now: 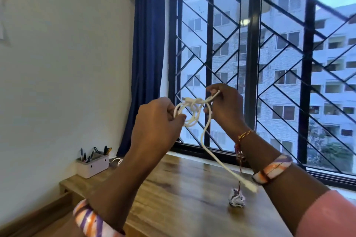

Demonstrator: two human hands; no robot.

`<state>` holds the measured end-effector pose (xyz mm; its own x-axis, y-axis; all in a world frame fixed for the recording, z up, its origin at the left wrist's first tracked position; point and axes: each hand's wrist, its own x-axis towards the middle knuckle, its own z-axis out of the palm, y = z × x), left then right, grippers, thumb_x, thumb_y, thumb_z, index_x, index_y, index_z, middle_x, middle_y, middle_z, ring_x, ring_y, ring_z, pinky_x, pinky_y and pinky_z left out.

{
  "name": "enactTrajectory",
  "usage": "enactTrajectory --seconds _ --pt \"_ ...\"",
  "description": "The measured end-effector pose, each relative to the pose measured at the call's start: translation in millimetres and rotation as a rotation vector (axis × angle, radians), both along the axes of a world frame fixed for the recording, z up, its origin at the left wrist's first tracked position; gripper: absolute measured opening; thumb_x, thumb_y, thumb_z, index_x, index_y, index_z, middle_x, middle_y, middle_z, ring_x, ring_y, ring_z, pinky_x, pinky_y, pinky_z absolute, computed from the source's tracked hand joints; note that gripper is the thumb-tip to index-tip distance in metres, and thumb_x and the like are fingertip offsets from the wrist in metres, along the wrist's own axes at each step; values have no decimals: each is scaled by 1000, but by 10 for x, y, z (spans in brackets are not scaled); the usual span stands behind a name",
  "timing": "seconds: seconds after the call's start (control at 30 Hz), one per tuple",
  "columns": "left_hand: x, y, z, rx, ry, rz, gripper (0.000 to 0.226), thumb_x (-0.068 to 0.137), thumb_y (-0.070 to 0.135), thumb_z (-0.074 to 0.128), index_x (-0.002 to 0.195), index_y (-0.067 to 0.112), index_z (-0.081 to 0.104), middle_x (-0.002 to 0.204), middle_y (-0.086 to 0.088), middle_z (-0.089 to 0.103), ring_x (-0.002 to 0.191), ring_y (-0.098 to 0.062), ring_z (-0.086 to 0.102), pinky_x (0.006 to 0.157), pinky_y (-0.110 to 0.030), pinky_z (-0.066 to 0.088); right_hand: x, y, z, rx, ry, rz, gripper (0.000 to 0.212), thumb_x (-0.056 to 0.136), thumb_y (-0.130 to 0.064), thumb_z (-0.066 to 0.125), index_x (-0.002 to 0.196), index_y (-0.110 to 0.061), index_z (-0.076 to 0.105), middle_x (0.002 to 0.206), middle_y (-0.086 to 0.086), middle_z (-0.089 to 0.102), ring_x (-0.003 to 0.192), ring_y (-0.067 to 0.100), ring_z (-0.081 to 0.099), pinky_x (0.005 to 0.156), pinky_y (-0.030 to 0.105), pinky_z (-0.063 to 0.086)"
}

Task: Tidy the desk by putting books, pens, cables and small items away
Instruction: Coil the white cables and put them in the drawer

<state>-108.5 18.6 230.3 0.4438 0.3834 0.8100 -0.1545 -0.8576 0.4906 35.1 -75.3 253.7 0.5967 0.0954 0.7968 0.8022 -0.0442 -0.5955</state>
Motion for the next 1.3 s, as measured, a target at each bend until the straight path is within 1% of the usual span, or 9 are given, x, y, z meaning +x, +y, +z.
enactTrajectory --seconds 0.17,0.33,0.5,0.57,0.73,0.97,1.07,1.2,1.3 --pt "350 -2 32 -329 -74 -284 14 82 13 68 77 2 62 59 -7 70 44 -10 63 44 -18 51 570 -197 -74 -176 -314 -276 35 82 -14 33 104 -27 57 81 14 66 69 39 63 61 50 54" --pt "990 -86 -37 -554 -33 -604 20 67 30 69 72 11 64 65 -1 69 69 -11 64 70 -23 52 1229 -440 -38 -240 -38 -201 32 83 -14 40 99 -29 63 84 17 67 71 40 65 64 48 55" --pt "1673 -390 71 -1297 -267 -1148 13 64 18 64 54 12 57 51 0 57 54 -14 60 89 -35 49 1691 -569 146 -33 402 220 28 85 7 37 78 -11 58 62 14 57 39 24 55 38 22 45" --pt "1952 -508 57 -1183 -301 -1162 16 59 13 63 44 12 57 45 2 54 53 -13 59 88 -30 50 1865 -649 276 5 529 338 20 88 3 38 78 -5 53 52 12 58 38 24 56 38 25 48" --pt "2517 -692 -303 -34 150 -697 23 59 29 64 66 10 75 90 17 71 102 12 56 76 -1 41 2334 -936 450 158 700 403 26 95 2 31 79 -4 50 51 11 57 30 19 54 34 28 50" --pt "2882 -893 -111 -440 388 -712 56 68 43 74 114 14 63 97 -1 72 86 -15 68 79 -28 54 2693 -1177 308 22 32 -56 34 83 6 44 66 -19 59 64 9 59 52 20 55 47 22 41" --pt "3030 -1033 73 -282 306 -584 67 70 45 69 129 19 48 106 6 60 89 -5 62 72 -18 51 2613 -1272 276 -239 -407 -185 30 82 4 42 81 -18 62 79 9 68 67 21 62 61 28 46" --pt "3106 -1269 244 -5 124 -573 18 73 15 76 89 11 67 71 -7 73 59 -5 65 59 -22 51 2531 -1471 293 -309 -362 -146 30 87 -1 41 76 -24 56 65 -15 55 58 -2 52 56 15 41" --pt "3202 -1375 198 151 80 -485 5 72 9 73 68 11 70 61 -9 69 54 -7 58 57 -25 49 2505 -1770 332 -99 -82 -69 32 84 -2 42 68 -24 57 57 3 56 44 13 53 49 22 44"
